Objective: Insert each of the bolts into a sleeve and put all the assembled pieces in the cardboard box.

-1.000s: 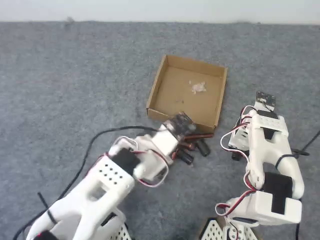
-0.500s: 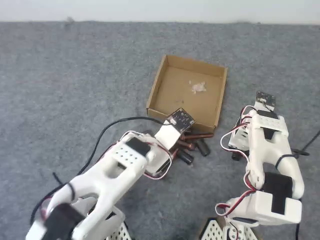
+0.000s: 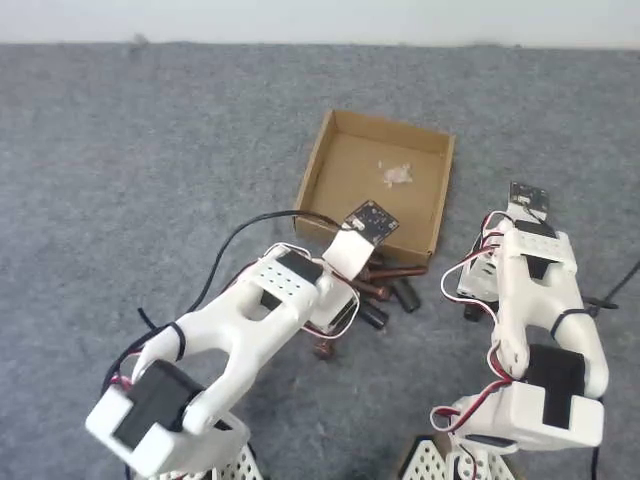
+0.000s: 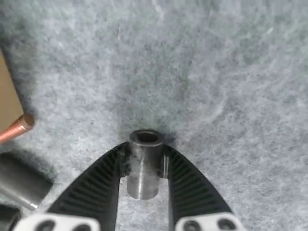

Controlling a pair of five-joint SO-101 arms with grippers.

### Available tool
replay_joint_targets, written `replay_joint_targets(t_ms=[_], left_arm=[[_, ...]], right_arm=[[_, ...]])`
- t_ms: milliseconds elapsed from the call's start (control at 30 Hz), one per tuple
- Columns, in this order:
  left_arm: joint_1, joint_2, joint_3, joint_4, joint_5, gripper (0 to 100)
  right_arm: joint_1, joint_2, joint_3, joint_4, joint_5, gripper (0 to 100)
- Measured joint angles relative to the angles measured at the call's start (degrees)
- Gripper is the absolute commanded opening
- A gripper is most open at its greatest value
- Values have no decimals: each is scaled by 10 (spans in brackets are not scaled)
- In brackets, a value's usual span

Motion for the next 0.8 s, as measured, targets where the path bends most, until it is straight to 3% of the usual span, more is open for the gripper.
replay_joint_targets(t_ms=[433,567,800], left_arm=[[0,48,-40,20,12,111],[1,64,-56,32,12,13],[21,91,-83,53,13,11]], right_arm=[[0,0,0,0,0,6],[0,0,0,0,0,6],[0,0,0,0,0,6]])
